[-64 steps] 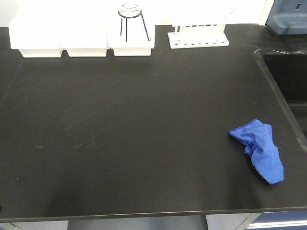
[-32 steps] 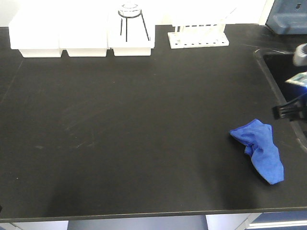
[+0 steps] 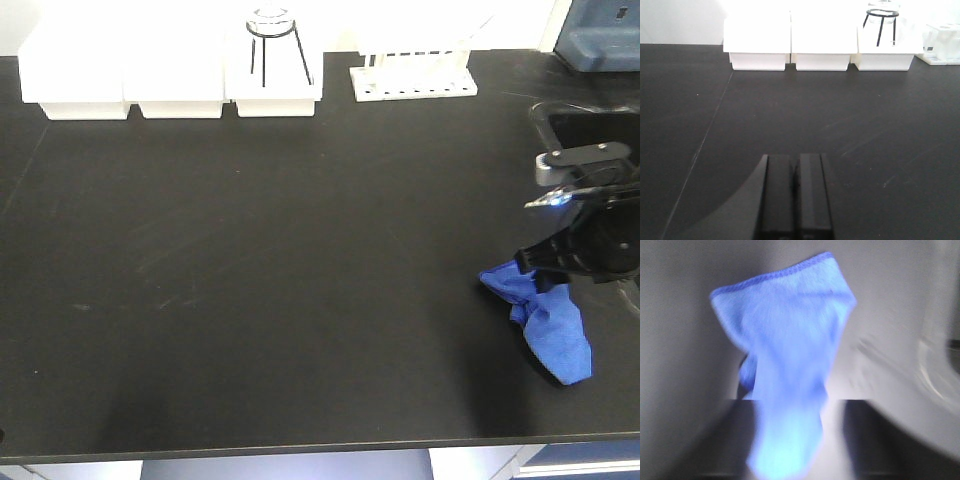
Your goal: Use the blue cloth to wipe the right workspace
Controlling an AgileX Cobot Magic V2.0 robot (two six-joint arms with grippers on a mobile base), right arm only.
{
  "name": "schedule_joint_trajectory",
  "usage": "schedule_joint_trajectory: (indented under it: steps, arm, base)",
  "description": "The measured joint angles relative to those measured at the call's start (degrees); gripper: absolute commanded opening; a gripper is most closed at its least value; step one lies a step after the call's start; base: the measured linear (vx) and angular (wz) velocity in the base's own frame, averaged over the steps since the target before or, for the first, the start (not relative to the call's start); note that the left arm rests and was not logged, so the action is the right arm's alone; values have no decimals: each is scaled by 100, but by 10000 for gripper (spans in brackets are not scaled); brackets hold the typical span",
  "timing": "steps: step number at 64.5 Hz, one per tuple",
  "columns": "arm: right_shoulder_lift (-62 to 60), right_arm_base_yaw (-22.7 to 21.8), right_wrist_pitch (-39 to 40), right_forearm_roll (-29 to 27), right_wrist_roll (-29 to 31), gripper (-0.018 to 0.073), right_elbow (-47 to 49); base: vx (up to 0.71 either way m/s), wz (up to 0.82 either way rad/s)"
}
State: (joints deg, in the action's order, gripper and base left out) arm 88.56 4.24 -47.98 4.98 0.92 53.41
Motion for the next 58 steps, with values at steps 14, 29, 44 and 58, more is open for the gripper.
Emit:
schedule_joint_trajectory:
  steps: [14,29,44,58]
  arm:
    - [661,0,492,0,-5,557,5]
    - [1172,0,597,0,-5,169,23]
    - [1148,0,409,0,-5,-10,37]
    - [259,0,230,-31,-12,-6,37]
  base:
    - [0,0]
    - [0,0]
    - [0,0]
    - [0,0]
